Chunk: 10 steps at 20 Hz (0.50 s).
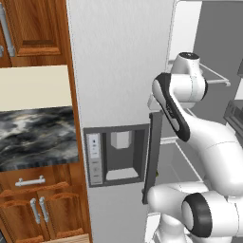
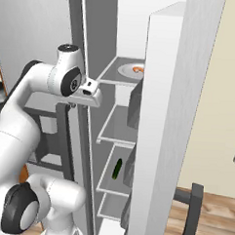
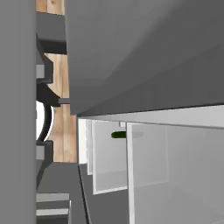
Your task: Transport the shrimp from the fridge to the microwave and turn on the microwave.
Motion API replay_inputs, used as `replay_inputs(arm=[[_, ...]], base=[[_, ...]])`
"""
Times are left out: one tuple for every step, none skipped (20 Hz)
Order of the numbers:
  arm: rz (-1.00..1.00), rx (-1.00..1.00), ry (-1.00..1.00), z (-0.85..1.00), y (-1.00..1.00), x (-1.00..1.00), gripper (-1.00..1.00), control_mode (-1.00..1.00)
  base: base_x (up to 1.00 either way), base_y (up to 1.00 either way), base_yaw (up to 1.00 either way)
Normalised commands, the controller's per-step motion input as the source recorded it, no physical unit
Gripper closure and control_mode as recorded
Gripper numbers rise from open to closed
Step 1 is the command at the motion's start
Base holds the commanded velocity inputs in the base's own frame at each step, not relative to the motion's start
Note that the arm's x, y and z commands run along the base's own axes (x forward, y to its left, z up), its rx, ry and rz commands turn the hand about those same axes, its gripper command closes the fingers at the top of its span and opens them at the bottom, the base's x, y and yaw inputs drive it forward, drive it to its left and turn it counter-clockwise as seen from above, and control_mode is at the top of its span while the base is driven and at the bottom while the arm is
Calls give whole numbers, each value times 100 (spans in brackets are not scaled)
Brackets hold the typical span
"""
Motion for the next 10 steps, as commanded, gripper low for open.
replay_inputs(arm=[[0, 0, -2, 0, 0, -2, -100, -100], [0, 0, -4, 0, 0, -5, -100, -100], [0, 0, 0, 0, 0, -4, -100, -100], [0, 0, 0, 0, 0, -6, -100, -100], [0, 0, 0, 0, 0, -12, -100, -100], [0, 0, 0, -3, 0, -13, -100, -100], [-1, 0, -13, 0, -6, -22, -100, -100], [0, 0, -35, 2, -6, -27, -100, -100], [0, 0, -33, 3, -8, -23, -100, -100], [0, 0, -33, 11, -14, -21, -100, -100]], base=[[0, 0, 0], [0, 0, 0], [0, 0, 0], [0, 0, 0], [0, 0, 0], [0, 0, 0], [0, 0, 0], [0, 0, 0], [0, 0, 0], [0, 0, 0]])
